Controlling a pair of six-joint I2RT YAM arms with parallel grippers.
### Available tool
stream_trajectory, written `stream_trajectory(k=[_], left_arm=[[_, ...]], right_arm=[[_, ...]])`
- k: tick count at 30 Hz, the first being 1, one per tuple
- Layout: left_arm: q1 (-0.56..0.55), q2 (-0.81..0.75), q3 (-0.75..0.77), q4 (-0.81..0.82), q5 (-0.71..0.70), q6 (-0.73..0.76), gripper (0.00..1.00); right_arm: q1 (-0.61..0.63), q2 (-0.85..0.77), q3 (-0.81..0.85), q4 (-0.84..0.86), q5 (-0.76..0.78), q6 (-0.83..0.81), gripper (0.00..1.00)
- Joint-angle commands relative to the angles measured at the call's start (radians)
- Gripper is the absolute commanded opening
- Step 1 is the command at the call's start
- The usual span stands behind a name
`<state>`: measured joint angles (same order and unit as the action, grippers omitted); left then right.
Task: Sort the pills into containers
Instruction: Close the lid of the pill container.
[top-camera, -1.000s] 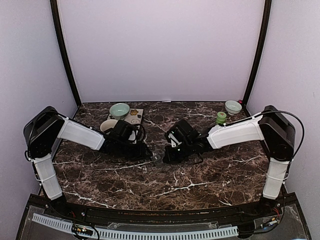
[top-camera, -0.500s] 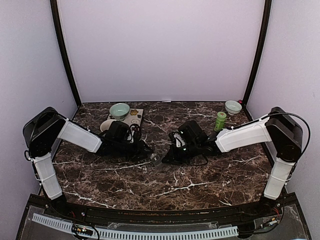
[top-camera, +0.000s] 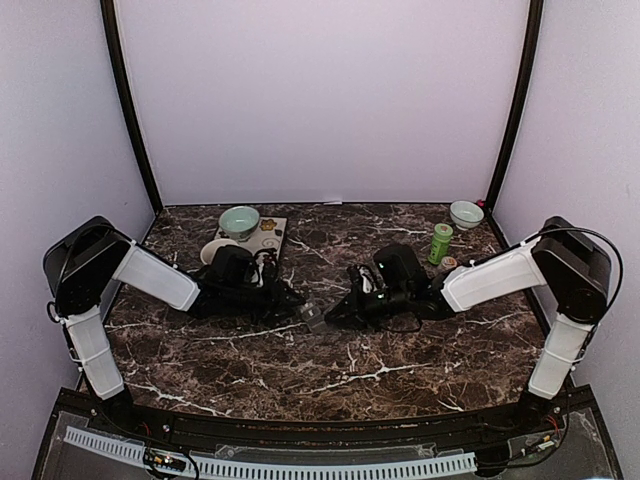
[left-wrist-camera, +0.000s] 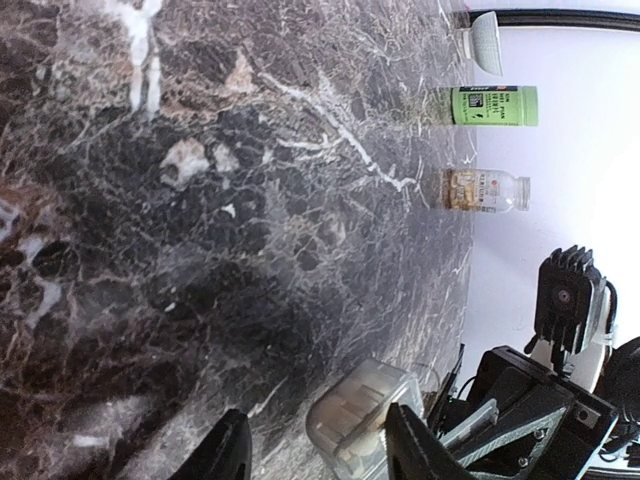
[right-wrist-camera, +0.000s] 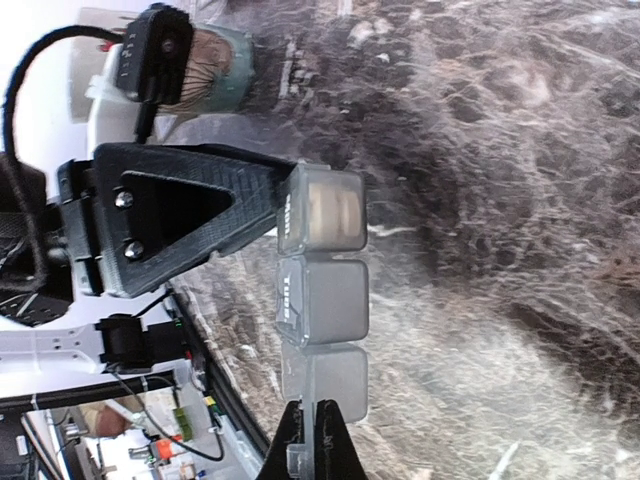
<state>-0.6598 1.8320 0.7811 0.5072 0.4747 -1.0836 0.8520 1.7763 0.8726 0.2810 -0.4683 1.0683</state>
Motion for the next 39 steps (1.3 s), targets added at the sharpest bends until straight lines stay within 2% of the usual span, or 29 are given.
stream_trajectory(k=[1,18,32,39], left_arm=[[0.000,-0.045,-0.015,0.081,0.011,-0.047,0.49],[0.000,-0.041,-0.046,0.267,0.033,-0.159,0.47],[0.001,-0.074,-0.089,0.347,0.025,-0.195,0.35],[-0.001,-0.091,-0.105,0.382,0.017,-0.222,0.34]], right_arm=[[-0.015,-0.032,-0.036,0.187,-0.072,0.107,0.00],[-0.031,0.012,-0.063,0.428,-0.169,0.275,0.00],[-0.031,0.015,-0.090,0.512,-0.170,0.325,0.00],[-0.031,0.019,-0.108,0.554,-0.167,0.348,0.00]])
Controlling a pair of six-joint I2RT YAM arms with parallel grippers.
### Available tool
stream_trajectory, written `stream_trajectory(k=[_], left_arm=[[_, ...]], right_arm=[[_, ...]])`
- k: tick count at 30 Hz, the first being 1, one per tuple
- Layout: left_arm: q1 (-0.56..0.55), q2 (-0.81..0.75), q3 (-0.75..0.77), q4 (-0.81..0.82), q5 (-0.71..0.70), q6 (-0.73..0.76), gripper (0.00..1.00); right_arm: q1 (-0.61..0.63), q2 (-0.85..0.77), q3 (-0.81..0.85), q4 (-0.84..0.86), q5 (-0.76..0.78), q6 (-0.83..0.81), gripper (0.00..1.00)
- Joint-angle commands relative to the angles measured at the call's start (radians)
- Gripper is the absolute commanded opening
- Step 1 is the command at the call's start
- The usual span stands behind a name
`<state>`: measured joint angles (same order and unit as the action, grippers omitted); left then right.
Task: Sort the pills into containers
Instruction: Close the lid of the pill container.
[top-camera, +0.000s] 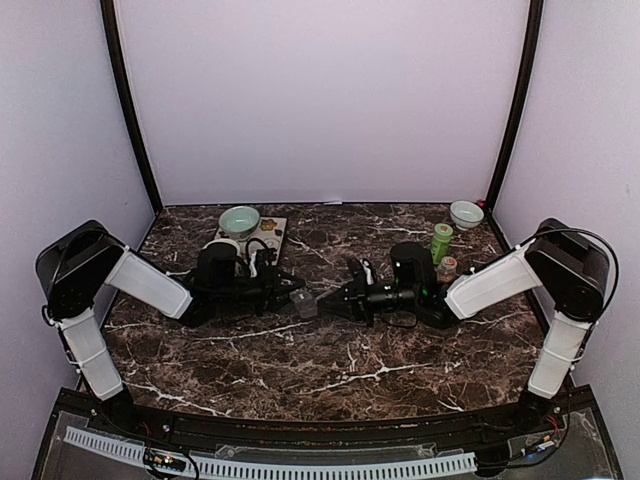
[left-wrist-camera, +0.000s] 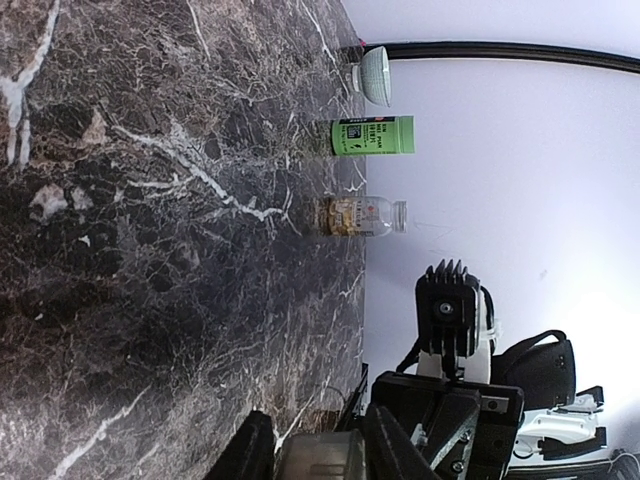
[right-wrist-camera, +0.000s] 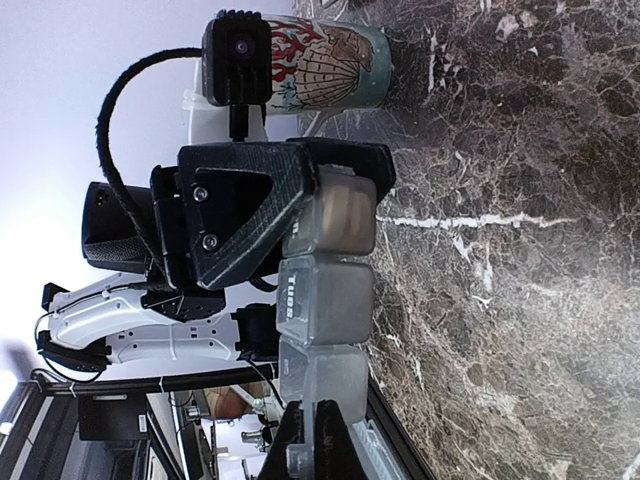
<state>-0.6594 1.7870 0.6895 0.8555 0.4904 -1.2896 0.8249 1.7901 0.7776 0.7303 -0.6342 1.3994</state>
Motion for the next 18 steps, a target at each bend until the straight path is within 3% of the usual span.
stream_trajectory(k=[1,9,18], left_arm=[[-0.001,-0.049,-0.012,0.032,0.002,-0.016,0.34],[-0.002,-0.067,0.011,-0.002,0.016,-0.023,0.45],[-0.001,-0.116,-0.012,-0.041,-0.009,-0.011,0.45]], right_arm=[[-0.004,0.007,-0.013,0.109,-0.001,0.019,0.00],[-0.004,0.008,-0.011,0.133,0.005,0.021,0.00],[-0.004,0.011,-0.011,0.131,0.014,0.017,0.00]])
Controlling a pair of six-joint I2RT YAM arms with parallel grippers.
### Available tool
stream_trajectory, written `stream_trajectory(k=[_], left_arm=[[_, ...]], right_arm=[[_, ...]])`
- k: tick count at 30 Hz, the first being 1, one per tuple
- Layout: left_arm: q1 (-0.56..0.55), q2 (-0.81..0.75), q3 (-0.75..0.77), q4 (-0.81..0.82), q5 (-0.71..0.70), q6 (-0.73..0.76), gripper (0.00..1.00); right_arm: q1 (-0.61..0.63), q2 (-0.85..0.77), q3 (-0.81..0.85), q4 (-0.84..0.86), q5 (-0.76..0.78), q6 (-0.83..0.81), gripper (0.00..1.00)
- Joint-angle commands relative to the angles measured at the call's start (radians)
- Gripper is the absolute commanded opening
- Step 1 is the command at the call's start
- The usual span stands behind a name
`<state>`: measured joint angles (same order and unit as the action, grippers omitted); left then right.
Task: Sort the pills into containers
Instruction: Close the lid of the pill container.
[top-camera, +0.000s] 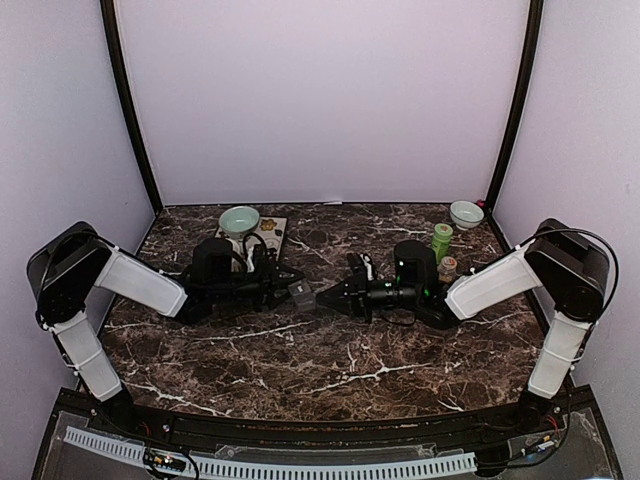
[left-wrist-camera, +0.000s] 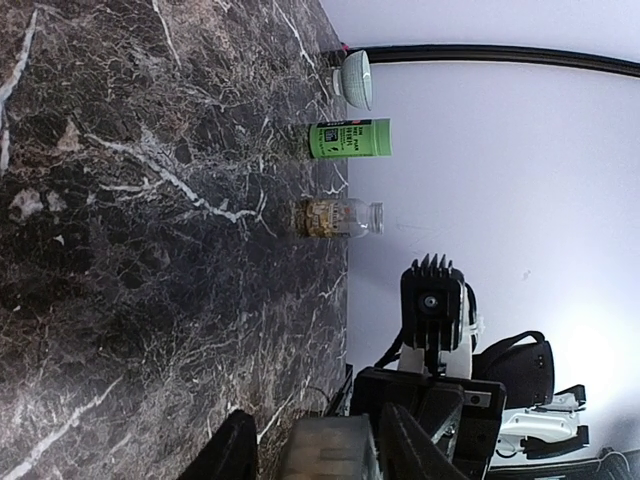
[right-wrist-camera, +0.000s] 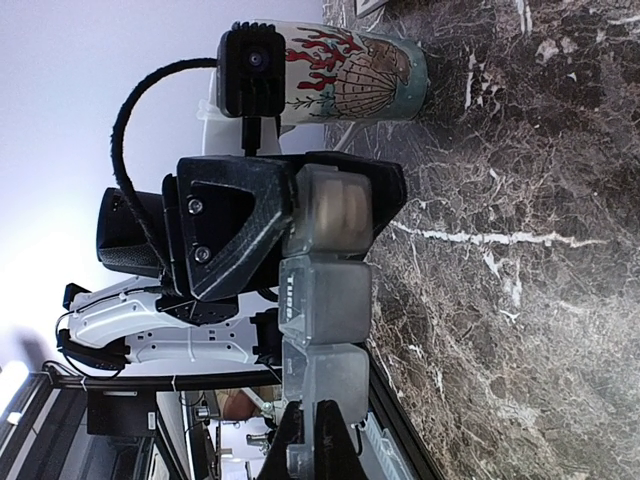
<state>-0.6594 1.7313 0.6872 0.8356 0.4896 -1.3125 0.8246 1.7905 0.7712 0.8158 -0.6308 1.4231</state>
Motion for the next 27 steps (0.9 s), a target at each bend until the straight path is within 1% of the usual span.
stream_trajectory(k=[1,7,10,13,20,27], left_arm=[[-0.001,-0.068,-0.013,-0.025,-0.013,0.014,0.45],[-0.002,-0.094,-0.022,-0.050,-0.027,0.032,0.44],[-0.002,-0.097,-0.029,-0.049,-0.029,0.031,0.41],[0.000,-0.097,-0.036,-0.040,-0.029,0.029,0.35],[-0.001,-0.090,-0.041,-0.024,-0.029,0.027,0.25],[-0.001,-0.066,-0.031,0.016,-0.013,0.020,0.09]], right_arm=[[-0.004,0.010,-0.006,0.044,0.012,-0.010,0.00],[-0.004,0.010,-0.009,0.040,0.017,-0.013,0.00],[-0.003,0.008,-0.007,0.034,0.021,-0.017,0.00],[-0.003,0.006,-0.008,0.027,0.021,-0.021,0.00],[-0.003,0.004,-0.005,0.019,0.022,-0.027,0.00],[-0.005,0.008,0.007,0.007,0.016,-0.030,0.00]])
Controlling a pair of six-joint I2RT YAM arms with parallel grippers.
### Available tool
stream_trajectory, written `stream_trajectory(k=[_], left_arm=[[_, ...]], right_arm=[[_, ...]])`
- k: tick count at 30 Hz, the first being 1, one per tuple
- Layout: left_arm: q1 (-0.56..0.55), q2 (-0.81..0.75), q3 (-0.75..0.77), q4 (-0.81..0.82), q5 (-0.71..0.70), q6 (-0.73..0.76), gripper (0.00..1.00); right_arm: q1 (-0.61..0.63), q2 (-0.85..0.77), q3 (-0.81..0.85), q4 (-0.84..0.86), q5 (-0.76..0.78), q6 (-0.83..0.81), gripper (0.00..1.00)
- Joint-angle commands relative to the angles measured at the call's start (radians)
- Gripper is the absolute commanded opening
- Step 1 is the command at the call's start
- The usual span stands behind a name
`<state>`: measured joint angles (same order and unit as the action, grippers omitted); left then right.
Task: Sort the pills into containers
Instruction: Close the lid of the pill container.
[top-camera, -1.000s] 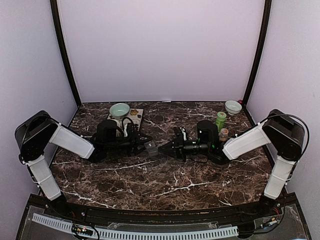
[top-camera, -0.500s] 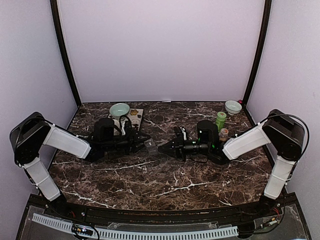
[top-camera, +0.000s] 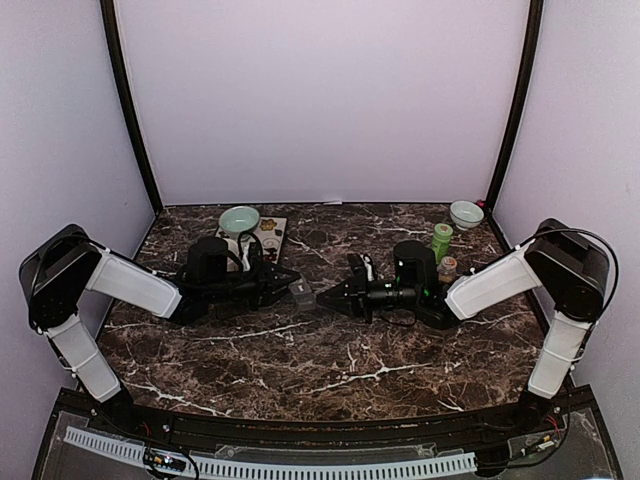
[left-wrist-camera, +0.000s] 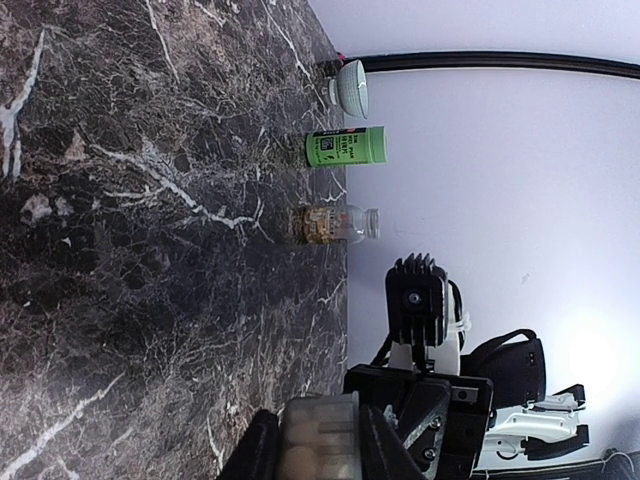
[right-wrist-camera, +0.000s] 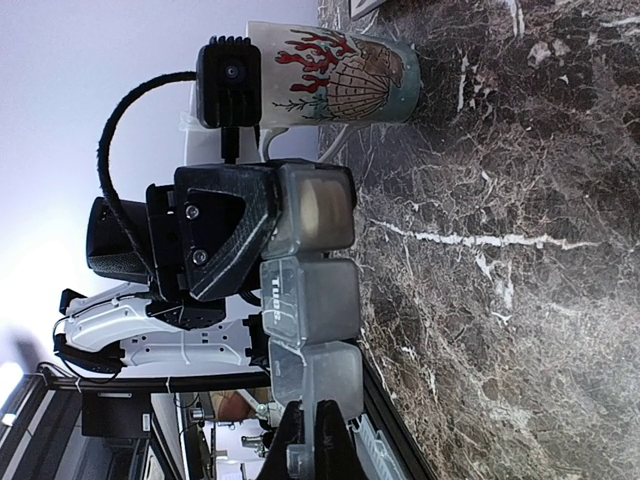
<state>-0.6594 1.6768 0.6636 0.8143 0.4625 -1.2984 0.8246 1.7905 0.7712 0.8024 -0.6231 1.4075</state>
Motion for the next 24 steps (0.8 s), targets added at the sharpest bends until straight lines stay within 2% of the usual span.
stream_trajectory(k=[1,4,13,17,18,21,23,24], left_arm=[[-0.002,-0.011,-0.007,0.039,0.015,0.006,0.07],[-0.002,-0.010,-0.005,0.040,0.016,0.011,0.00],[0.000,-0.036,0.030,-0.065,-0.001,0.083,0.00],[-0.001,-0.038,0.032,-0.056,0.002,0.105,0.00],[-0.001,-0.037,0.037,-0.068,0.006,0.111,0.04],[-0.001,-0.033,0.046,-0.093,0.014,0.129,0.35],[-0.001,-0.042,0.038,-0.104,-0.001,0.135,0.47],[0.000,-0.046,0.030,-0.105,-0.007,0.137,0.62]], right_arm=[[-0.003,0.009,0.008,0.020,0.007,-0.015,0.00],[-0.004,0.010,0.010,0.019,0.007,-0.016,0.00],[-0.005,0.013,0.014,0.018,0.004,-0.016,0.00],[-0.006,0.017,0.013,0.023,0.003,-0.014,0.00],[-0.006,0.017,0.013,0.025,0.003,-0.014,0.00],[-0.008,0.020,0.020,0.023,0.000,-0.017,0.00],[-0.009,0.021,0.021,0.018,-0.005,-0.022,0.00],[-0.009,0.023,0.023,0.019,-0.008,-0.025,0.00]])
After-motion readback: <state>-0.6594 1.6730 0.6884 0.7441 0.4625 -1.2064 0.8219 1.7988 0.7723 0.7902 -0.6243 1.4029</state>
